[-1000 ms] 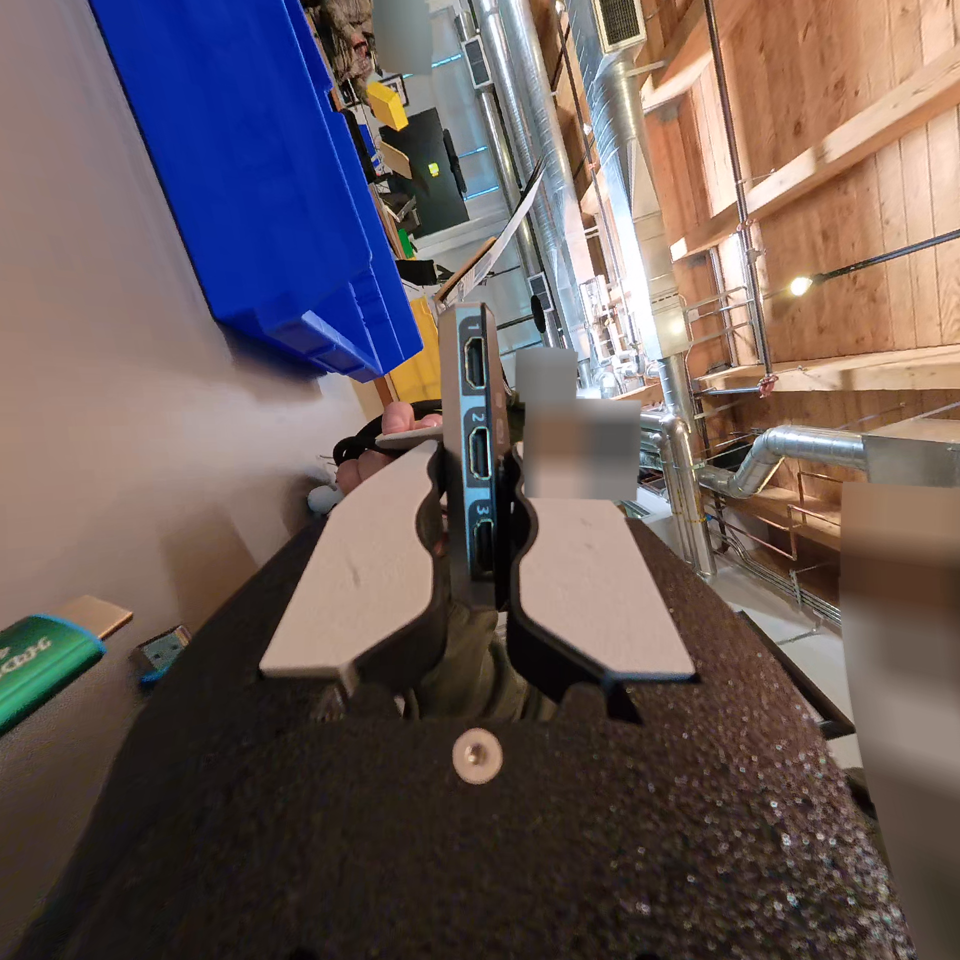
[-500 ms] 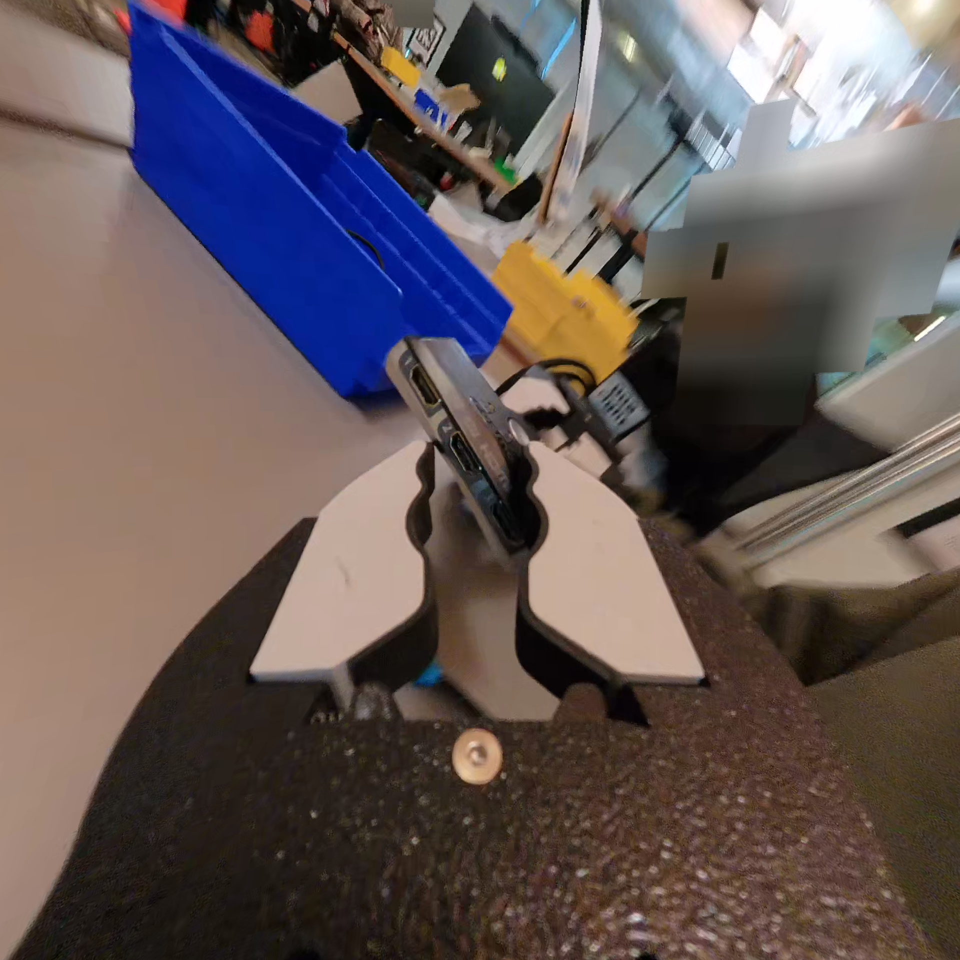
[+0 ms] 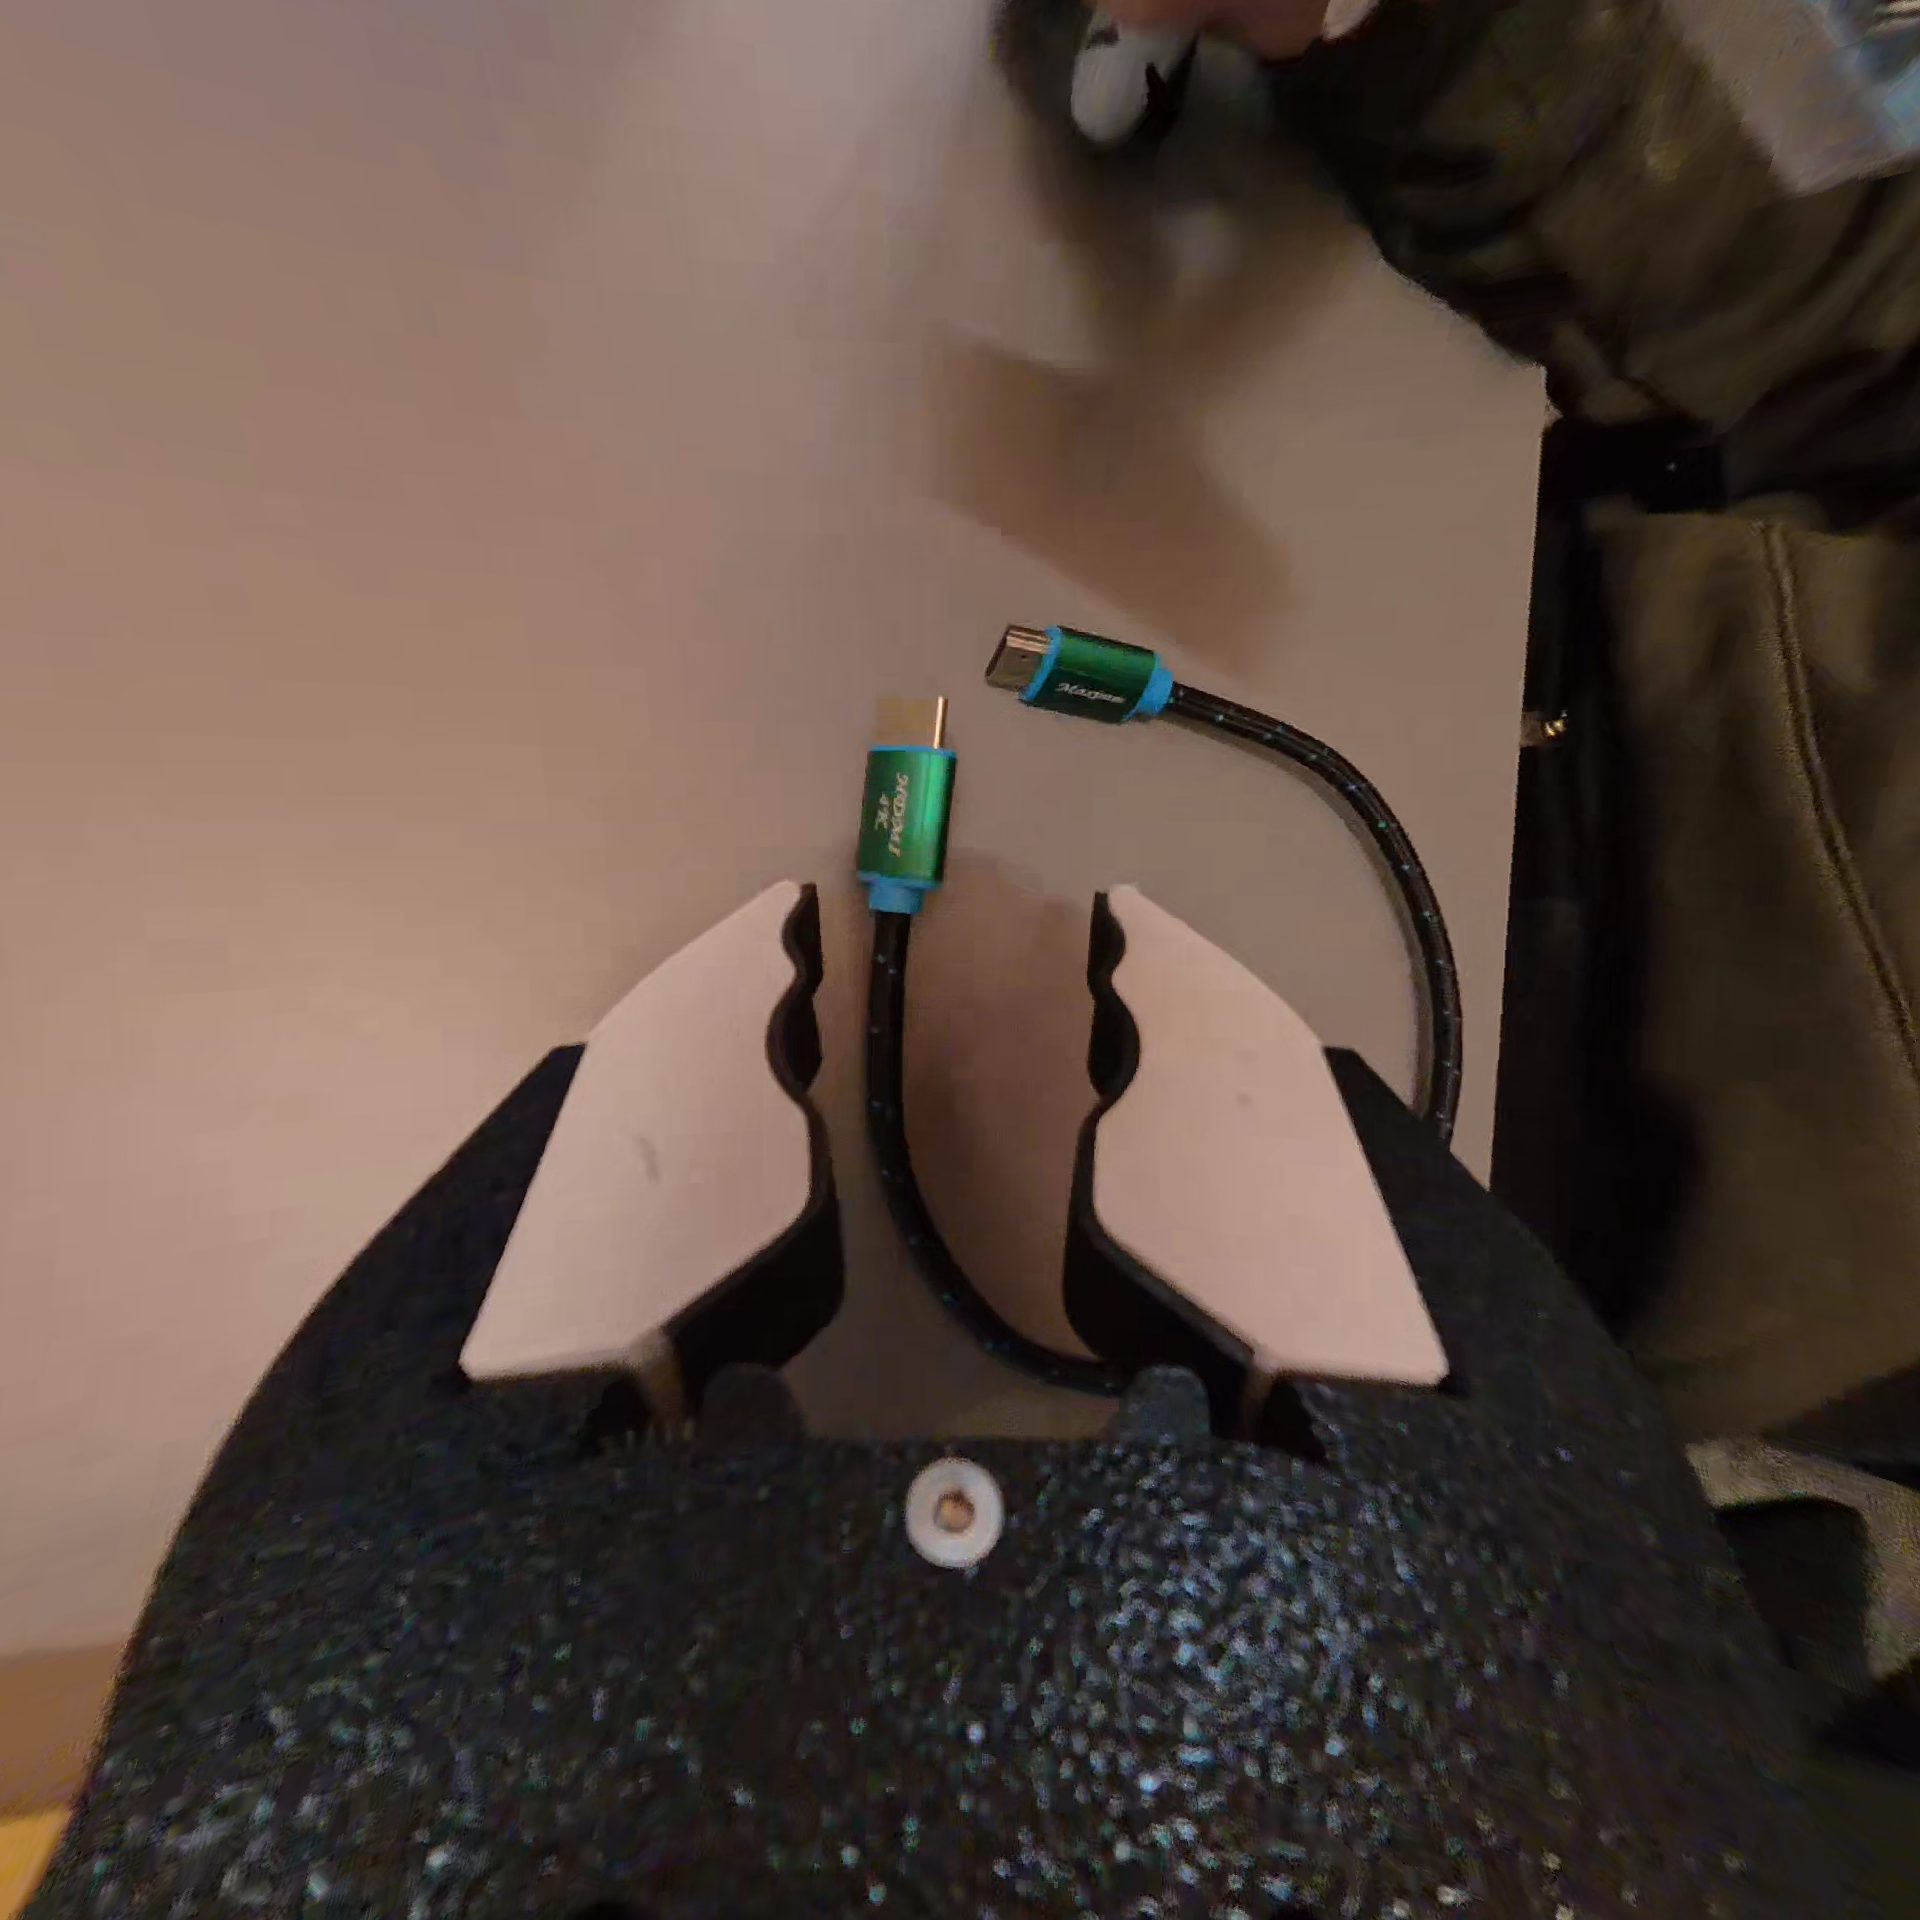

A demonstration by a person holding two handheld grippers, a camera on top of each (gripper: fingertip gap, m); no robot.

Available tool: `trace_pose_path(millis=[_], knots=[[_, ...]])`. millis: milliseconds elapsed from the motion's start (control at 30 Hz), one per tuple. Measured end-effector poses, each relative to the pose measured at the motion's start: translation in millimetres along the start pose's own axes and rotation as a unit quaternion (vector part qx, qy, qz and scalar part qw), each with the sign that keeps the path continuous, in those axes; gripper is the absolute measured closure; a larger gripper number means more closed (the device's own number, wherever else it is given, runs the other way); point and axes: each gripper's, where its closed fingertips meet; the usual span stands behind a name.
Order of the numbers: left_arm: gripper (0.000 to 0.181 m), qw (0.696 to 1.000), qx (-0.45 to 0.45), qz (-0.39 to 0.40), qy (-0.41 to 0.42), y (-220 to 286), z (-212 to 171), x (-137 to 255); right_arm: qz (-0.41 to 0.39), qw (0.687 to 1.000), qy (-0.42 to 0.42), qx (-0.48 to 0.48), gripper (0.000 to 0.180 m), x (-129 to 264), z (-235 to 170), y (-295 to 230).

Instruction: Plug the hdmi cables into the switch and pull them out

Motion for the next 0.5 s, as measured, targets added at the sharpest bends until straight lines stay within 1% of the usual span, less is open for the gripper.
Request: trace_pose_path(millis=[100, 200, 233, 300, 400, 500], knots=[[0.134, 0.999, 0.013, -0.041, -0.033, -5.2, 2.5, -6.8, 0.005, 1.000, 0.008, -0.003, 0.157, 1.9, 2.1, -0.6], [0.133, 0.993, 0.023, -0.064, -0.100, -11.8, -7.5, -12.6, 0.008, 1.000, 0.012, -0.005, 0.157, 2.8, 3.0, -1.0], [0.138, 0.991, 0.022, -0.081, -0.106, -10.2, -6.7, -14.5, 0.008, 1.000, 0.012, -0.005, 0.157, 2.7, 3.0, -0.9], [0.137, 0.986, 0.024, -0.113, -0.116, -5.3, -3.4, -17.4, 0.010, 1.000, 0.013, -0.005, 0.158, 3.0, 3.2, -1.6], [0.138, 0.983, 0.013, -0.134, -0.124, -1.7, 1.5, -23.2, 0.011, 1.000, 0.016, -0.007, 0.157, 3.6, 4.0, -1.2], [0.151, 0.983, 0.008, -0.137, -0.124, -0.8, 4.1, -30.5, 0.013, 1.000, 0.018, -0.010, 0.157, 3.9, 4.4, -1.0]])
Point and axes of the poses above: each gripper's, where its closed fingertips meet, x back along the fingers, z out of its top, y = z × x across the jaws, and after that the axes turned 4 degrees about -z, right-handed
